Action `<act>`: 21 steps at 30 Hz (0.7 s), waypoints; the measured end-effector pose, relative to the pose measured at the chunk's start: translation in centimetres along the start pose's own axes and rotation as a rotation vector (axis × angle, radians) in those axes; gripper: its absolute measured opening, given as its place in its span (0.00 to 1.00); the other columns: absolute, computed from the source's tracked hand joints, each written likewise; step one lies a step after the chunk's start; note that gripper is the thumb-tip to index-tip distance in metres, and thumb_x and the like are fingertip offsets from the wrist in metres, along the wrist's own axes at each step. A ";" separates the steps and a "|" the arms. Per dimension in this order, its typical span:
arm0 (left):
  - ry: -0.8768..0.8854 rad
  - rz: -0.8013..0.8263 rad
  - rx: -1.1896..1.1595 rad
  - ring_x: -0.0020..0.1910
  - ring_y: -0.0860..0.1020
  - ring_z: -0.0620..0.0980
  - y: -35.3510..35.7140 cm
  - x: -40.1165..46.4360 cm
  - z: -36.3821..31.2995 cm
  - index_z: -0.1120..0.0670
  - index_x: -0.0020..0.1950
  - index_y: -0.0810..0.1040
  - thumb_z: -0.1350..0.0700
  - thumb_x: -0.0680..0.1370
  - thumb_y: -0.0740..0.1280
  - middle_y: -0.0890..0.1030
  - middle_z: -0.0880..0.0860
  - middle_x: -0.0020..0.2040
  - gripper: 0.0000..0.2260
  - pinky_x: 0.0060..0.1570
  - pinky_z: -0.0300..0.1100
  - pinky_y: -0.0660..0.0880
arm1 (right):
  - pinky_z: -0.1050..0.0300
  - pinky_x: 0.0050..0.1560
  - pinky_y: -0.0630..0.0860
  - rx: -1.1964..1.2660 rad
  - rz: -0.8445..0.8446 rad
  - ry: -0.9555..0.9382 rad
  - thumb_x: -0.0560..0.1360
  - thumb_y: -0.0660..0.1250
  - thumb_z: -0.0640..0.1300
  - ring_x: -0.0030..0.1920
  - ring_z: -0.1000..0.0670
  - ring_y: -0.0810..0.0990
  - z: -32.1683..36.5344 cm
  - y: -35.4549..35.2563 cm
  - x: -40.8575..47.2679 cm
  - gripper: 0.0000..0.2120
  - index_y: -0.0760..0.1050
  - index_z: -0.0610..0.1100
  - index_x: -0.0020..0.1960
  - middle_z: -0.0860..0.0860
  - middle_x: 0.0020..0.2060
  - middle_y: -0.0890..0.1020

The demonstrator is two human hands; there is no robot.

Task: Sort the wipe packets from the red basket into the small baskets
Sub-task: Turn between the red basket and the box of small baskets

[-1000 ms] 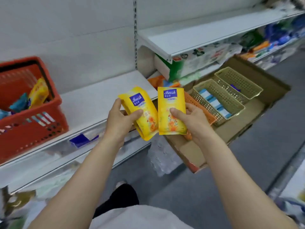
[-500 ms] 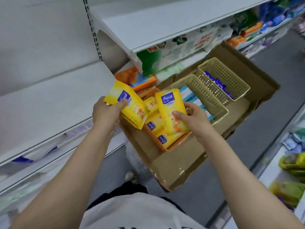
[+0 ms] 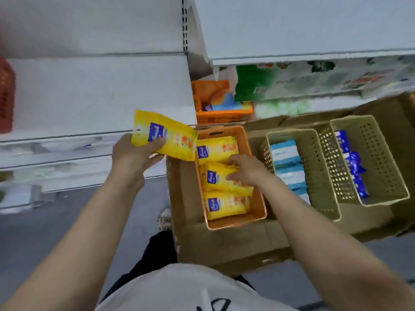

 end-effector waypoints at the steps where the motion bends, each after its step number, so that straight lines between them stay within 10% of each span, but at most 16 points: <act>1: -0.001 -0.028 -0.036 0.52 0.83 0.57 -0.3 -0.6 0.9 0.60 0.59 0.77 0.62 0.72 0.75 0.83 0.57 0.53 0.17 0.37 0.39 0.80 | 0.55 0.51 0.77 0.002 0.020 -0.044 0.72 0.75 0.50 0.55 0.49 0.80 0.4 0.2 0.8 0.22 0.75 0.55 0.65 0.51 0.65 0.77; 11: -0.083 -0.198 -0.181 0.50 0.84 0.53 -0.6 -4.7 9.9 0.62 0.63 0.74 0.63 0.72 0.75 0.83 0.57 0.54 0.21 0.45 0.45 0.82 | 0.50 0.59 0.72 -0.321 -0.261 -0.344 0.76 0.69 0.50 0.64 0.46 0.71 2.3 0.0 2.1 0.18 0.75 0.50 0.65 0.49 0.60 0.78; 21: -0.081 -0.226 -0.200 0.51 0.83 0.53 0.0 -6.1 12.2 0.57 0.57 0.76 0.61 0.73 0.74 0.84 0.55 0.52 0.15 0.45 0.45 0.82 | 0.48 0.68 0.68 -0.295 -0.138 -0.349 0.75 0.71 0.50 0.69 0.45 0.65 1.5 3.0 1.8 0.28 0.66 0.54 0.73 0.48 0.66 0.72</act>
Point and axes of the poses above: each hand's wrist, its own x-axis towards the middle knuckle, its own y-axis out of the palm, z = x × y, the point moved 10 cm from there along x, towards the middle knuckle
